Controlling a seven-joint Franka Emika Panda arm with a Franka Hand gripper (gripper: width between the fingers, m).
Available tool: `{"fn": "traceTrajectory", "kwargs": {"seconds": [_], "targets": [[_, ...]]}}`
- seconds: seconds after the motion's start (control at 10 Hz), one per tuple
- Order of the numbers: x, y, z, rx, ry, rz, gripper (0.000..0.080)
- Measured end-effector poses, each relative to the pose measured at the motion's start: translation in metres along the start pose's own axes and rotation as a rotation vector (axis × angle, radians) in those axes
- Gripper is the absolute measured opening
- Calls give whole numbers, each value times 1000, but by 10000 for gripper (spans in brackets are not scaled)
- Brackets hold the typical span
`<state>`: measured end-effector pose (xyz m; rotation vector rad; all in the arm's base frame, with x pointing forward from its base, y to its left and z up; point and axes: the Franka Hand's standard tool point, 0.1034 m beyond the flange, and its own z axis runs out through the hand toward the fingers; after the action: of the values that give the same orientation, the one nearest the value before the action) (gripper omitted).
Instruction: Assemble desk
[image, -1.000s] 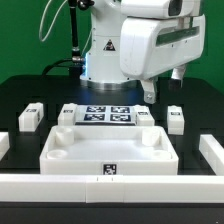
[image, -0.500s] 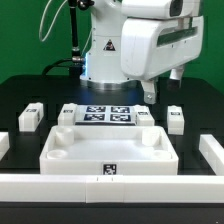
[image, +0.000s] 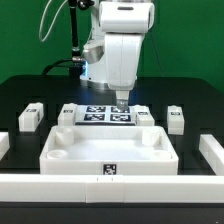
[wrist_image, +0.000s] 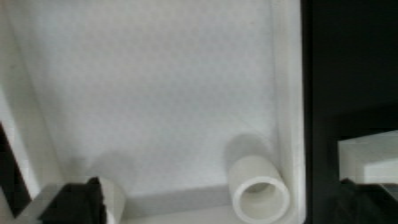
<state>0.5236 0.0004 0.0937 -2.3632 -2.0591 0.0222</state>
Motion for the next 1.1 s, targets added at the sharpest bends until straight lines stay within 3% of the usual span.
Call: {"fn": "traceTrajectory", "kwargs": {"seconds": [0.2,0.3,0.4,0.5,0.8,1.0,1.1], "targets": [[-1,0,1,1,0,2,649],[-3,1,4,-24,5,-33,649],[-13,-6,18,-57,13,-70,649],[-23,-16,34,-62,17,-84,649],[-35,-28,68,-32,26,-62,649],[-33,-33,81,-21,31,-60,649],[-34,-33,81,-22,30,-60,649]]}}
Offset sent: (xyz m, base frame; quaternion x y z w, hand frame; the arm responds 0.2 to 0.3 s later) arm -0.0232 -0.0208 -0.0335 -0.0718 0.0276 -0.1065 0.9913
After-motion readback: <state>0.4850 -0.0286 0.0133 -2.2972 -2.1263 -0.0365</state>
